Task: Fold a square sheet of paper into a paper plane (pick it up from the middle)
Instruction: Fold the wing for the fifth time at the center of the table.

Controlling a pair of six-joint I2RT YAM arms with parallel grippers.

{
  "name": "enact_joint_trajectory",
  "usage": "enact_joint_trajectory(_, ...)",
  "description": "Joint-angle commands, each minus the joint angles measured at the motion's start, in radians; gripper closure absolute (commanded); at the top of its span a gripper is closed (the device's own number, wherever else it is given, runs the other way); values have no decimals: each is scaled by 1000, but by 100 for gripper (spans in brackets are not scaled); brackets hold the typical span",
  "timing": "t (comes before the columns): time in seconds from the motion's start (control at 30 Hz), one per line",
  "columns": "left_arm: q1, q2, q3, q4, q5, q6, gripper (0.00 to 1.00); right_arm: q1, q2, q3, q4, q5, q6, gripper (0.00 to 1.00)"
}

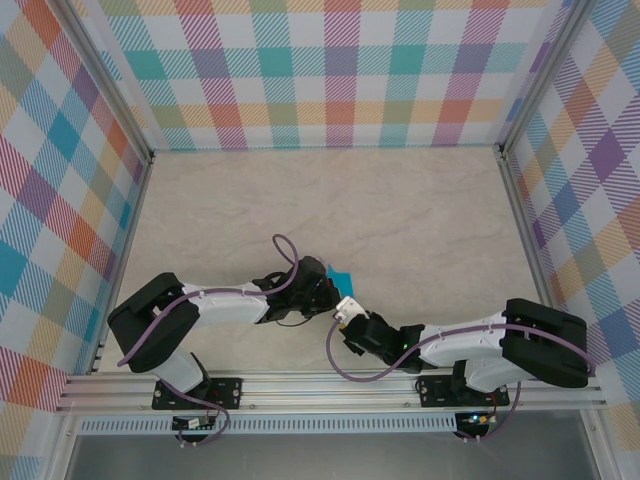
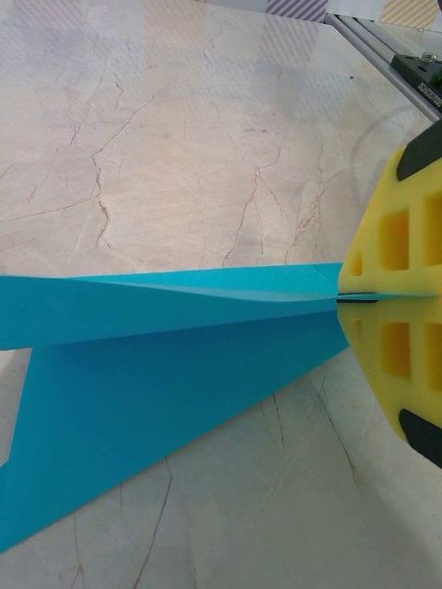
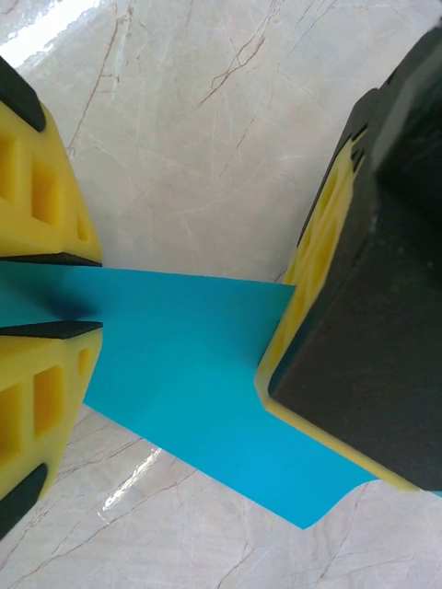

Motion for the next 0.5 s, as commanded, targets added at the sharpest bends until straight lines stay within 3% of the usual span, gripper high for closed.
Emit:
enact_joint_trajectory(0.0,6,14,27,-27,7,10,97,7,8,25,25,25,-13,79)
enact_joint_trajectory(0.2,6,14,28,-24,14,10,91,7,30,42,2,26,-1,91)
enact_joint_trajectory(0.47,6,-33,18,-59,-28,14,74,5,44,38,-9,29,44,96)
